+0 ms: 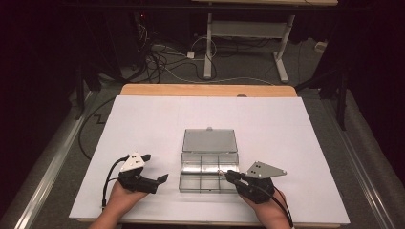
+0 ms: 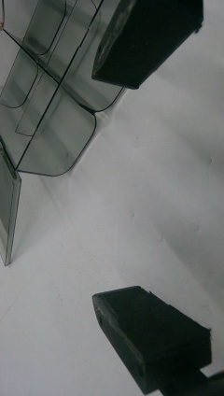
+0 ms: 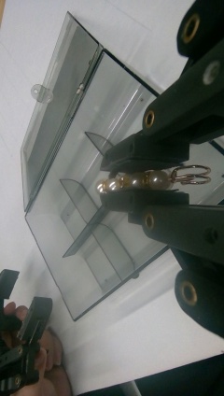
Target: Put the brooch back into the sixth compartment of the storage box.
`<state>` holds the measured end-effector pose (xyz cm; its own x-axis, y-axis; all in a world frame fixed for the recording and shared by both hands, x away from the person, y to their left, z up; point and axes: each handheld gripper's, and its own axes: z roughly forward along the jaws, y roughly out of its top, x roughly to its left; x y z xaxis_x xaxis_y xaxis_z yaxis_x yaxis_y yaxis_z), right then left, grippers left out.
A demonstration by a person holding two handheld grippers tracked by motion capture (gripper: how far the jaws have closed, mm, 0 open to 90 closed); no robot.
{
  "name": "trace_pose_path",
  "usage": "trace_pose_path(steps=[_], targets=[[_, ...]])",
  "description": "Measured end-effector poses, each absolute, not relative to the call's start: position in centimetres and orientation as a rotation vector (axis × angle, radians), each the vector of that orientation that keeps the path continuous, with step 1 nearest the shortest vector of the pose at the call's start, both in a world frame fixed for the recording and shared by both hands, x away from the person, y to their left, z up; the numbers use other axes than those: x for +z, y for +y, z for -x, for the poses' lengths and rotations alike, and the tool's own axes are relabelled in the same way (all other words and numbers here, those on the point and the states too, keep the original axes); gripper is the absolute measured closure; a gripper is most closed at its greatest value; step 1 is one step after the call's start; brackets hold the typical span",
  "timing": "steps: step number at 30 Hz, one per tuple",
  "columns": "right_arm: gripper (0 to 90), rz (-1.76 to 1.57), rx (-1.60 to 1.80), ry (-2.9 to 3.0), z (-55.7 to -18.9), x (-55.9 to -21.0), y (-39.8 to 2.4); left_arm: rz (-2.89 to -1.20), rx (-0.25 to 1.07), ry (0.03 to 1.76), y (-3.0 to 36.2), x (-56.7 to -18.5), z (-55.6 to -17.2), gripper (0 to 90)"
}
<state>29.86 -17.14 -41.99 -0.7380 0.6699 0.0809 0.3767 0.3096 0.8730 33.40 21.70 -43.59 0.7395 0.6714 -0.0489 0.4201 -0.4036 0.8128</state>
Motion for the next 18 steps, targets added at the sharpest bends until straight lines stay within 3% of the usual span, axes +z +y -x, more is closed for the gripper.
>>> trace_pose_path(steps=[18], targets=[[81.7, -0.958, 1.337, 2.288, -29.3, -42.79, -17.04, -2.051, 0.352, 0.821, 21.76, -43.58, -33.42, 0.0]])
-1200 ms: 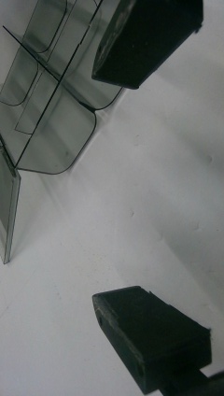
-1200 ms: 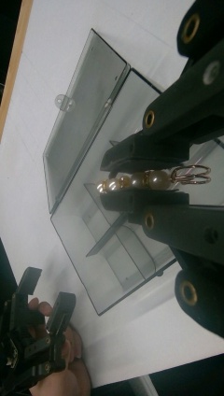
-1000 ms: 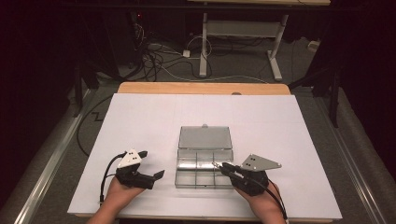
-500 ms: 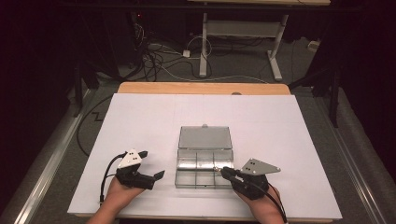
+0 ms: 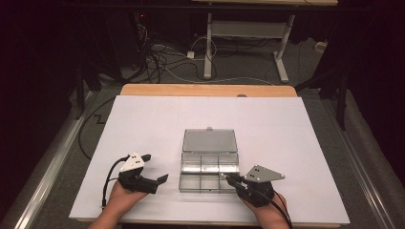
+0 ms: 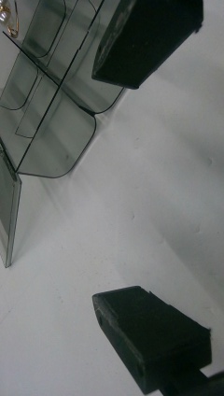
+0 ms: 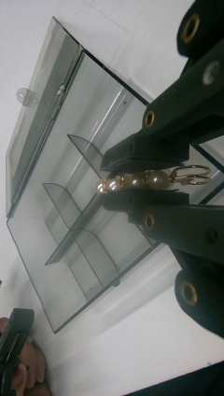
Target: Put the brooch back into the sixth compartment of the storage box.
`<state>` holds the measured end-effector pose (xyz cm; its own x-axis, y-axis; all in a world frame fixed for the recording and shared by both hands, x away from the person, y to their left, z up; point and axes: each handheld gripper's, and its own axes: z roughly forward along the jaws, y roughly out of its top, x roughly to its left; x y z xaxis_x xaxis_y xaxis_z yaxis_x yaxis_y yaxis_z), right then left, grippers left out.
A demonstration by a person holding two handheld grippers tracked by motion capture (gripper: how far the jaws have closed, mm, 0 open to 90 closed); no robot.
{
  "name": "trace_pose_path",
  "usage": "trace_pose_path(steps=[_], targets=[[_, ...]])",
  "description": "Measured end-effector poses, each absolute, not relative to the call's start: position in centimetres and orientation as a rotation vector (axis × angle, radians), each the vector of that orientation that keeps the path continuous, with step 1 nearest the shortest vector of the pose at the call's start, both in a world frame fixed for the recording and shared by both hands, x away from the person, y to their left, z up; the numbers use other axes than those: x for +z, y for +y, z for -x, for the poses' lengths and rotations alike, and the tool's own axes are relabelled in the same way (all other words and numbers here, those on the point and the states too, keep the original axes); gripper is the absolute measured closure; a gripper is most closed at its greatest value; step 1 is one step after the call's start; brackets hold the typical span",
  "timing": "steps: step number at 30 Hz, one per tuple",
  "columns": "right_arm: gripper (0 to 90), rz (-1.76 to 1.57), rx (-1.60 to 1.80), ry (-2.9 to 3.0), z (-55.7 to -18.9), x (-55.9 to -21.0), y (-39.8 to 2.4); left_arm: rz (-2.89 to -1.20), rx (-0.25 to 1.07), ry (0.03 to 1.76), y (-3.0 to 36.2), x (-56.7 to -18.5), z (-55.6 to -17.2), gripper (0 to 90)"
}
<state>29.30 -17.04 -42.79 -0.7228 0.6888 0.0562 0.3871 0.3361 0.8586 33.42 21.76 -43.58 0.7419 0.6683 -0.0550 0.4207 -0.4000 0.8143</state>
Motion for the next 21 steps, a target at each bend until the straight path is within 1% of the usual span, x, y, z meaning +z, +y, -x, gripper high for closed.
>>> trace_pose_path(steps=[14, 15, 17, 21], targets=[[80.7, -0.969, 1.293, 2.313, -29.59, -43.64, -16.81, -2.051, 0.348, 0.818, 21.78, -43.58, -33.43, 0.0], [80.1, -0.968, 1.294, 2.316, -29.59, -43.66, -16.78, -2.051, 0.35, 0.817, 21.77, -43.58, -33.42, 0.0], [75.3, -0.97, 1.312, 2.312, -29.52, -43.59, -16.75, -2.05, 0.353, 0.818, 21.78, -43.57, -33.39, 0.0], [73.6, -0.966, 1.336, 2.296, -29.28, -43.14, -16.93, -2.049, 0.354, 0.821, 21.76, -43.57, -33.38, 0.0]])
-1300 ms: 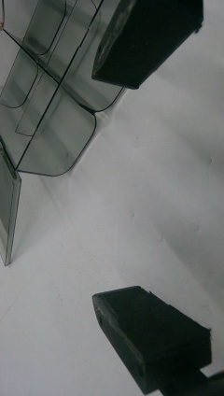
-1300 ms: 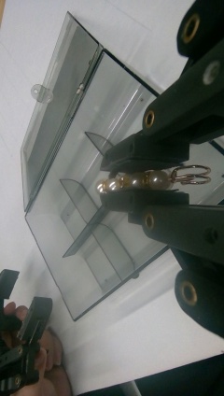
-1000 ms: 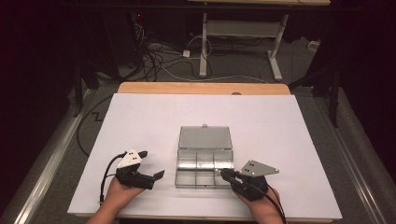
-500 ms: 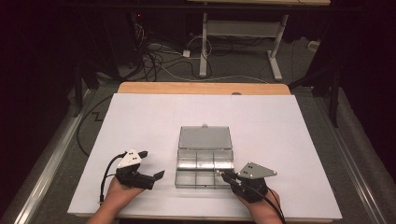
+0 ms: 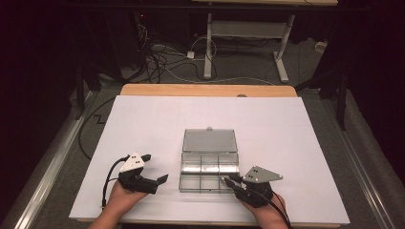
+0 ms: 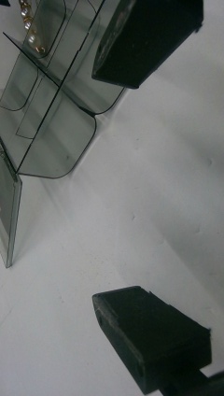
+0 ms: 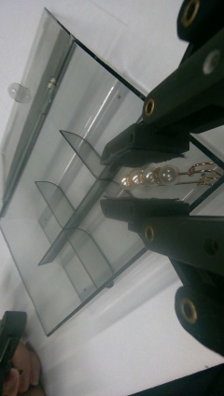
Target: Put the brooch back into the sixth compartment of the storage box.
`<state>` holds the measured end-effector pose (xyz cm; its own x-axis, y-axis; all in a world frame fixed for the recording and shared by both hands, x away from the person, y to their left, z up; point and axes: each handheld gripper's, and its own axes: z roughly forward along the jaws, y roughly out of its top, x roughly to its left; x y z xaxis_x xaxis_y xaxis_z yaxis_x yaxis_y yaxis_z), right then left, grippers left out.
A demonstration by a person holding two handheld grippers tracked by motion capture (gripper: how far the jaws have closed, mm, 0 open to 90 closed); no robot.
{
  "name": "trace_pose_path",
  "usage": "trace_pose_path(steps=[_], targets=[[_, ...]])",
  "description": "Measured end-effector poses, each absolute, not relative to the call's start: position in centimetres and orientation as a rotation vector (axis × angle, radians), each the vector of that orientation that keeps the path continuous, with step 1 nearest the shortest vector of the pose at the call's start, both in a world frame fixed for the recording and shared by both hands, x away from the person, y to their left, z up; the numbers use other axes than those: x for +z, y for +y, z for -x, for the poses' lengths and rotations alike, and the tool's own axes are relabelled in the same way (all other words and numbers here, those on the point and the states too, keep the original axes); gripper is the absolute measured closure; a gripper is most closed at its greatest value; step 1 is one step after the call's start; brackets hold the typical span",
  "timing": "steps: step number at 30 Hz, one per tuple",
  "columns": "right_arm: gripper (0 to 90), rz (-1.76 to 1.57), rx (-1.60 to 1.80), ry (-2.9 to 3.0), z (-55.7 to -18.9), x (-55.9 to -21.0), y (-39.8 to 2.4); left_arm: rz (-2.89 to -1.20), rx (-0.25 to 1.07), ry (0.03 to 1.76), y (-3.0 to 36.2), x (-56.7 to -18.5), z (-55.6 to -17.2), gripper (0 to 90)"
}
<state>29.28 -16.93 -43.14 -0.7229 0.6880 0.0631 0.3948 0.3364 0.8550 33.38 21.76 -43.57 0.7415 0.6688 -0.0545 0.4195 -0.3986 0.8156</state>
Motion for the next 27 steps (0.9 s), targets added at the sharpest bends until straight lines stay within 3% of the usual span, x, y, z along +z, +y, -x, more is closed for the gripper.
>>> trace_pose_path(steps=[14, 27], targets=[[63.1, -1.043, 1.408, 2.204, -29.1, -42.4, -20.0, -2.052, 0.357, 0.818, 21.7, -43.6, -33.4, 0.0], [37.9, -1.139, 1.41, 2.144, -29.4, -43.8, -23.1, -2.052, 0.352, 0.819, 21.8, -43.6, -33.4, 0.0]])
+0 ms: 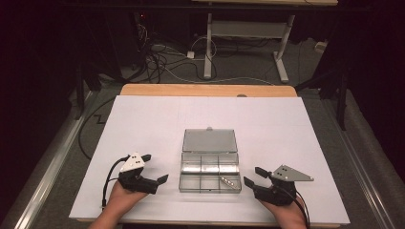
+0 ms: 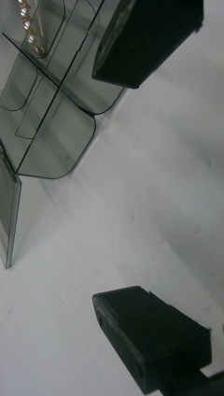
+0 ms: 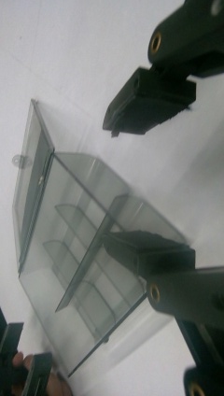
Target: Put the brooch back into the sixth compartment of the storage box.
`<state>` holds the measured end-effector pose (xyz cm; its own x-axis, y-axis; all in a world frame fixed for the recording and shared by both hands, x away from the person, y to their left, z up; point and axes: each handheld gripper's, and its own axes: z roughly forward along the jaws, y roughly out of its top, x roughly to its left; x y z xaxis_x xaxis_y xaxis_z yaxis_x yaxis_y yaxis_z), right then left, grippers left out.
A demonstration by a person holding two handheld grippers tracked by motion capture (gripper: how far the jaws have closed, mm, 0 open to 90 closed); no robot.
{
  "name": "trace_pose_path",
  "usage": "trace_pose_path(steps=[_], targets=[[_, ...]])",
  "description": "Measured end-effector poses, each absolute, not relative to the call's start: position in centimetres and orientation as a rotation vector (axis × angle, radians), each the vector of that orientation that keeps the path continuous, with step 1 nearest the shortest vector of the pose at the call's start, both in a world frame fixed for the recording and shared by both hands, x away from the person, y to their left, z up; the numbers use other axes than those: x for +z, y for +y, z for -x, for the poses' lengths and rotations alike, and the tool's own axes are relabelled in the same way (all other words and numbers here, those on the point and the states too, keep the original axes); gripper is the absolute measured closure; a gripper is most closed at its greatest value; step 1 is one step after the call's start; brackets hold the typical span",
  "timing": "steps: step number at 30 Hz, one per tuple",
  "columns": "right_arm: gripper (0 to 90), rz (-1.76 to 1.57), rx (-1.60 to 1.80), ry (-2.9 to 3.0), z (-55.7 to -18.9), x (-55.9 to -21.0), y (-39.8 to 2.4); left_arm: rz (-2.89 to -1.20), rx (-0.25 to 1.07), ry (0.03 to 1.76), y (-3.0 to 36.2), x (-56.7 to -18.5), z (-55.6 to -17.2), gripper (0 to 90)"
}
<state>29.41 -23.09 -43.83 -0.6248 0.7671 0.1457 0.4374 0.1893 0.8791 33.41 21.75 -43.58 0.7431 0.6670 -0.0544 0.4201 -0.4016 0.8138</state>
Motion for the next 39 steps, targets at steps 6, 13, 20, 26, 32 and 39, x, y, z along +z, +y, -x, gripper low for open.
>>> trace_pose_path(steps=[6, 13, 20, 26, 32, 39], targets=[[22.1, -1.189, 1.376, 2.101, -29.6, -44.5, -24.2, -2.051, 0.351, 0.82, 21.8, -43.6, -33.4, 0.0], [6.5, -1.234, 1.337, 2.081, -30.0, -45.1, -24.8, -2.048, 0.346, 0.823, 21.8, -43.6, -33.4, 0.0], [0.5, -1.265, 1.315, 2.06, -30.1, -45.1, -24.9, -2.04, 0.347, 0.839, 21.8, -43.5, -33.5, 0.0], [0.5, -1.256, 1.294, 2.063, -30.3, -45.1, -24.6, -2.05, 0.371, 0.838, 21.7, -43.5, -33.4, 0.0], [0.5, -1.241, 1.296, 2.051, -31.0, -45.0, -24.3, -2.038, 0.355, 0.875, 21.7, -43.3, -33.8, 0.0], [0.5, -1.255, 1.3, 2.053, -32.2, -45.0, -24.0, -2.035, 0.331, 0.892, 20.8, -42.9, -35.1, 0.0]])
